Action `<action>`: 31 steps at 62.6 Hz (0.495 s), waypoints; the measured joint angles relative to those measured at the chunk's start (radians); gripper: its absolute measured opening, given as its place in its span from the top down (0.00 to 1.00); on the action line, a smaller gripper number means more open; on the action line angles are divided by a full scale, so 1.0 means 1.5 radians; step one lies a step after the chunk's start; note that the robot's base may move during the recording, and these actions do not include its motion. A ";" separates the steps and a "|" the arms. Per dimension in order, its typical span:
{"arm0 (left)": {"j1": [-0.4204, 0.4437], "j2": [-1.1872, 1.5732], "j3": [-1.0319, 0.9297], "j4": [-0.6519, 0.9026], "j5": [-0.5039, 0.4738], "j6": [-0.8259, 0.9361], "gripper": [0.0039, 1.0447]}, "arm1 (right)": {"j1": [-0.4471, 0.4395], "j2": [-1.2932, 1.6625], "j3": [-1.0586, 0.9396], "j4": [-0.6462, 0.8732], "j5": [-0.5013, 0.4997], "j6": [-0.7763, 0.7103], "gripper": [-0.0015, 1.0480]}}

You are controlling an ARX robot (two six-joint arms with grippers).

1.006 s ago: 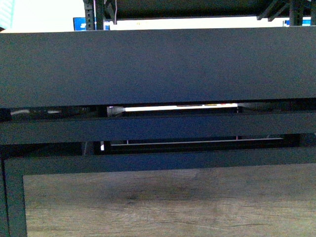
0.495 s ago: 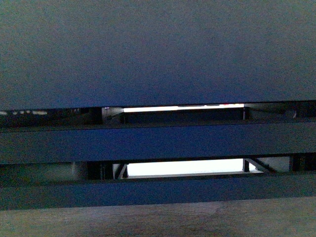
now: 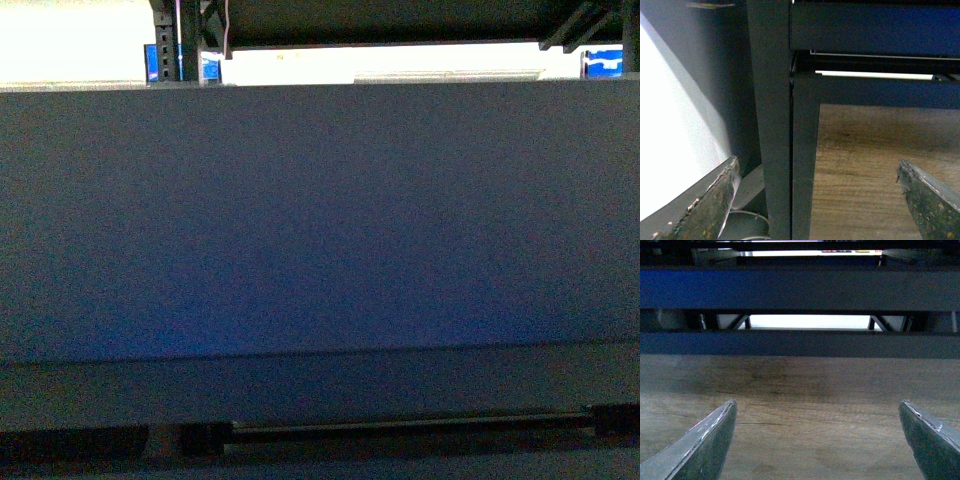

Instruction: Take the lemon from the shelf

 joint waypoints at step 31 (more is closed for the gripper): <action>0.000 0.000 0.000 0.000 0.000 0.000 0.08 | 0.000 0.000 0.000 0.000 0.000 0.000 0.07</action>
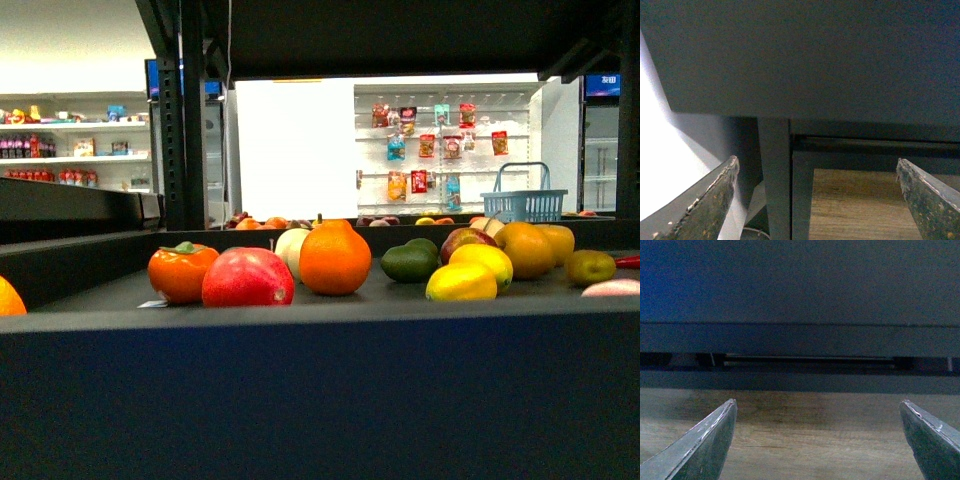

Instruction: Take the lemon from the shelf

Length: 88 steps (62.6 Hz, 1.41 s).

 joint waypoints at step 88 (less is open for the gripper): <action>0.000 0.000 0.000 0.000 0.000 0.000 0.08 | 0.000 0.000 0.000 0.000 0.000 0.000 0.07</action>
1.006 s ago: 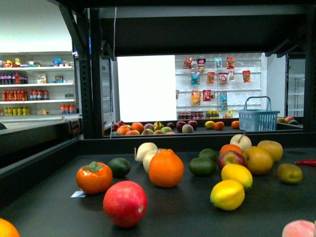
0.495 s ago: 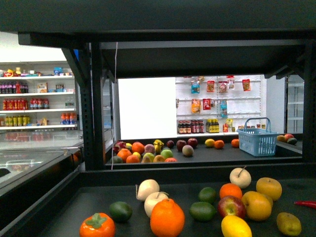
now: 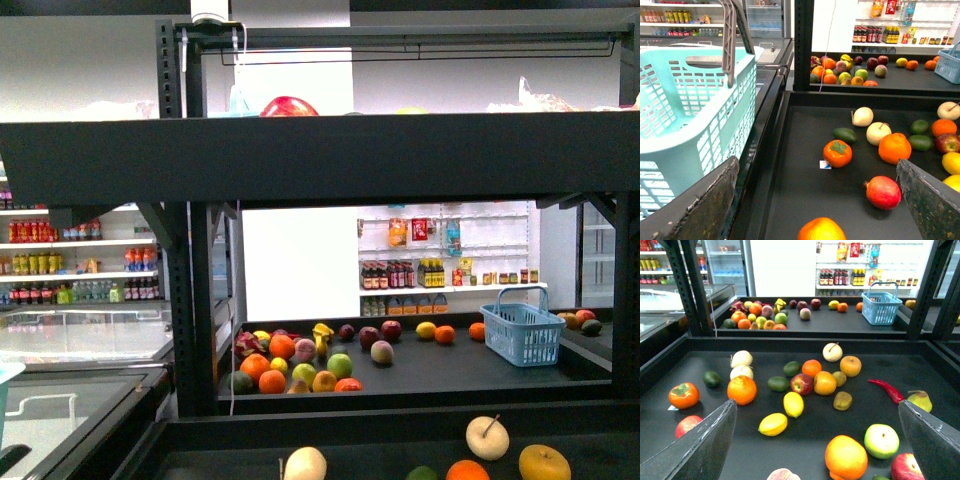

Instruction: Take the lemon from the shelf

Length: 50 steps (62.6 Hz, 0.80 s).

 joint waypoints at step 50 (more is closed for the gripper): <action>0.312 0.577 0.280 0.203 0.348 -0.558 0.08 | 0.000 0.000 0.000 0.000 0.000 0.000 0.07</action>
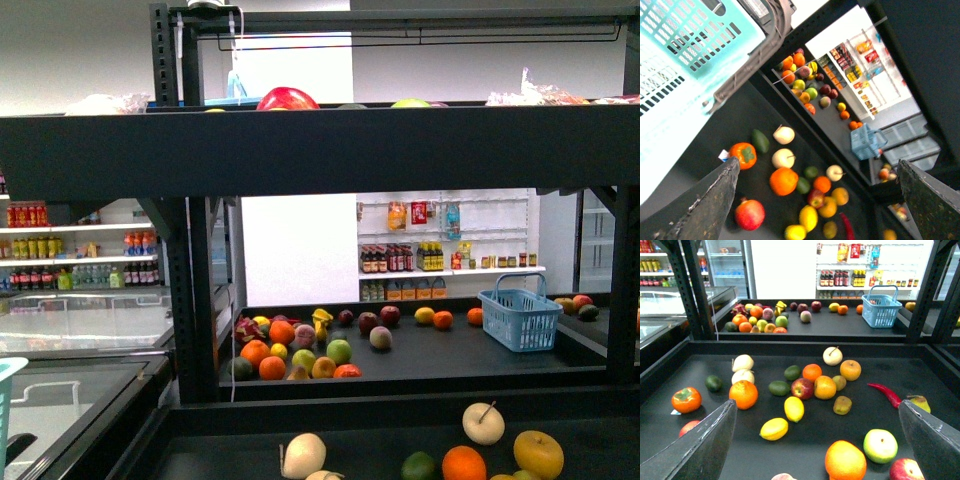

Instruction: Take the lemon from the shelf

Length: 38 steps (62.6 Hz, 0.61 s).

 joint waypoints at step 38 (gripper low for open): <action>0.063 0.566 0.420 0.156 0.028 -0.299 0.08 | 0.000 0.000 0.000 0.000 0.000 0.000 0.07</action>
